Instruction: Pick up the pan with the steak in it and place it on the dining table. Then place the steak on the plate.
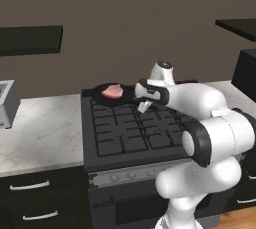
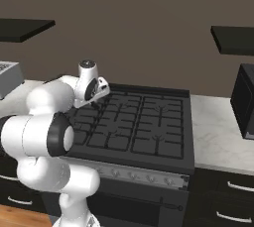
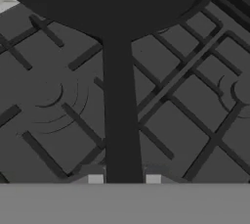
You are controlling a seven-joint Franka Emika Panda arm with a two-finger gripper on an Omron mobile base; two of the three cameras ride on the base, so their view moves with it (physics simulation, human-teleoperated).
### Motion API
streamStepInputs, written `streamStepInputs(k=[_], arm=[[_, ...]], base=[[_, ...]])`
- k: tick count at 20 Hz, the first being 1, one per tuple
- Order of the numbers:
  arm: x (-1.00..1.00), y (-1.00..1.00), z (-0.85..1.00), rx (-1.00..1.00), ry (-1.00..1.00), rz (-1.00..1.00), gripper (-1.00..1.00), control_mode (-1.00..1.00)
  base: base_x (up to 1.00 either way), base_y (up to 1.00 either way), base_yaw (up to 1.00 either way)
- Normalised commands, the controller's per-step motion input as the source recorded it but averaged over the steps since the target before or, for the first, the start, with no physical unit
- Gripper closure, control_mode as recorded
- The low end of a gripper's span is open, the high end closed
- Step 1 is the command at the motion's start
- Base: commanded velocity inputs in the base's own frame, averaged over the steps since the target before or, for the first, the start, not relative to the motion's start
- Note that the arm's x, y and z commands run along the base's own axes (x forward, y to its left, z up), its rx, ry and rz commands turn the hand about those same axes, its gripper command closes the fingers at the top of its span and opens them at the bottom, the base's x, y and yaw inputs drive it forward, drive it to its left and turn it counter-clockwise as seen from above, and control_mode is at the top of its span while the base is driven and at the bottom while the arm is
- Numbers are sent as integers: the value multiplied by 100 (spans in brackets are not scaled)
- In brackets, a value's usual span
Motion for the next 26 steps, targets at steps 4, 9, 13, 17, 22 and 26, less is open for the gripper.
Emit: streamStepInputs(k=[4, 9, 13, 17, 22, 26], arm=[[-99, -9, 43, -3, -1, 13, 100, -100], [-100, -12, 36, -4, -2, 16, 100, -100], [-97, -18, 28, -3, -6, 15, 100, -100], [-91, -21, 19, 0, -9, 16, 100, -100], [-87, -23, 16, 0, -6, 19, 100, -100], [-77, -23, 8, 0, -3, 24, 100, -100]], base=[[0, 0, 0], [0, 0, 0], [0, 0, 0], [0, 0, 0], [0, 0, 0], [0, 0, 0]])
